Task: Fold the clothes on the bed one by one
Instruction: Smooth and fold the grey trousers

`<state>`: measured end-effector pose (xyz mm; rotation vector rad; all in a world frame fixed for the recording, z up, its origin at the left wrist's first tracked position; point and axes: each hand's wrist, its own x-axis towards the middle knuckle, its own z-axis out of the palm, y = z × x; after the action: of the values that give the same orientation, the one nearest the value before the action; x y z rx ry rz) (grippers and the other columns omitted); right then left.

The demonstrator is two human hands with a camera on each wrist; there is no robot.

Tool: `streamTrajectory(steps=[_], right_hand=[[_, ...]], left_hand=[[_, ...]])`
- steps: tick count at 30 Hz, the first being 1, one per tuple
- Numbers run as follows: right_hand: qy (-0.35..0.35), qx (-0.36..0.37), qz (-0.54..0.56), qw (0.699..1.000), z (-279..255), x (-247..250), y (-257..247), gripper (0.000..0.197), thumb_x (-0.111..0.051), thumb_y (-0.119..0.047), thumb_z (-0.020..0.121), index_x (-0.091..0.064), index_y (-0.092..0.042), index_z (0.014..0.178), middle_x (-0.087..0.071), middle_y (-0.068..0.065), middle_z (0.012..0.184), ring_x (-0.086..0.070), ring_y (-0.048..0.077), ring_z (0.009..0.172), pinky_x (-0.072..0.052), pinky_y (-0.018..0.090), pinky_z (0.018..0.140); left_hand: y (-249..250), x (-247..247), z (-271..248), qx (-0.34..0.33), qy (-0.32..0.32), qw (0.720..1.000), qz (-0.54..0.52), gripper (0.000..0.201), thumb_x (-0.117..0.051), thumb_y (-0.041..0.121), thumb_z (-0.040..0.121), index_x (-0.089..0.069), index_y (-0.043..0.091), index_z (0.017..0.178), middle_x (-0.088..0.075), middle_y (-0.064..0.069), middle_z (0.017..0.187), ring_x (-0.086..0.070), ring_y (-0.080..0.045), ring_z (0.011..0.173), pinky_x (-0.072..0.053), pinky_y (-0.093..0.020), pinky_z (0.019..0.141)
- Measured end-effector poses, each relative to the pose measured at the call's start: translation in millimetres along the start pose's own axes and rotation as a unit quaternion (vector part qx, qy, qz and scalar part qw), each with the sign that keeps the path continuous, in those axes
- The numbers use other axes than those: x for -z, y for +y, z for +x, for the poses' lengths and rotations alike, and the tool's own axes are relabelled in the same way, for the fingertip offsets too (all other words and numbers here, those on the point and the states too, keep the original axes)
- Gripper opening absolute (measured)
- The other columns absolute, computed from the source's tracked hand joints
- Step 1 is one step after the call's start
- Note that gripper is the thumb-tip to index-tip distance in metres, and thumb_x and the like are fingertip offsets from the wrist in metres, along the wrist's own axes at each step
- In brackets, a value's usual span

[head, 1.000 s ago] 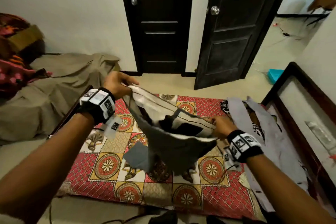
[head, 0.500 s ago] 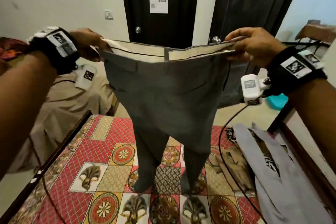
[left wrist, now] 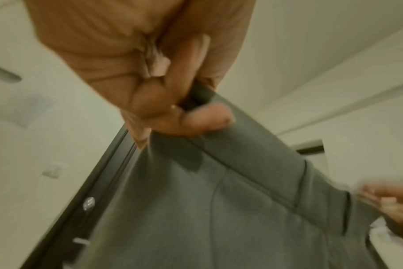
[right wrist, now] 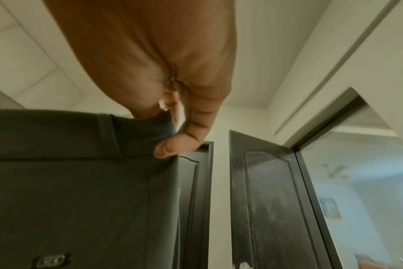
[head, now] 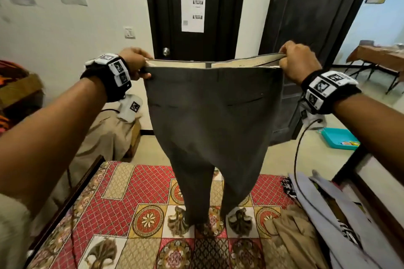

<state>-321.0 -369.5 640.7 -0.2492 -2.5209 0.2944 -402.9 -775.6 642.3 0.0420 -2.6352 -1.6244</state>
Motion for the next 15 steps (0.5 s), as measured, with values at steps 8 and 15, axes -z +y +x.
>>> streamTrajectory(steps=[8, 15], right_hand=[[-0.047, -0.120, 0.122, 0.984, 93, -62, -3, 0.026, -0.060, 0.000, 0.089, -0.073, -0.014, 0.107, -0.071, 0.009, 0.104, -0.070, 0.027, 0.086, -0.059, 0.027, 0.053], [0.087, -0.069, 0.249, 0.962, 102, -39, -15, 0.043, -0.041, -0.002, 0.090, -0.076, -0.023, 0.103, -0.071, -0.002, 0.101, -0.063, -0.015, 0.067, -0.050, 0.005, 0.064]], left_hand=[[4, -16, 102, 0.001, -0.106, 0.993, -0.059, 0.033, -0.043, -0.010, 0.099, -0.058, 0.001, 0.126, -0.055, -0.002, 0.088, -0.056, -0.012, 0.082, -0.053, -0.014, 0.050], [26, 11, 115, -0.055, -0.053, 0.973, -0.218, 0.016, -0.055, -0.006, 0.091, -0.061, 0.008, 0.084, -0.063, -0.007, 0.090, -0.067, -0.017, 0.086, -0.056, -0.021, 0.067]])
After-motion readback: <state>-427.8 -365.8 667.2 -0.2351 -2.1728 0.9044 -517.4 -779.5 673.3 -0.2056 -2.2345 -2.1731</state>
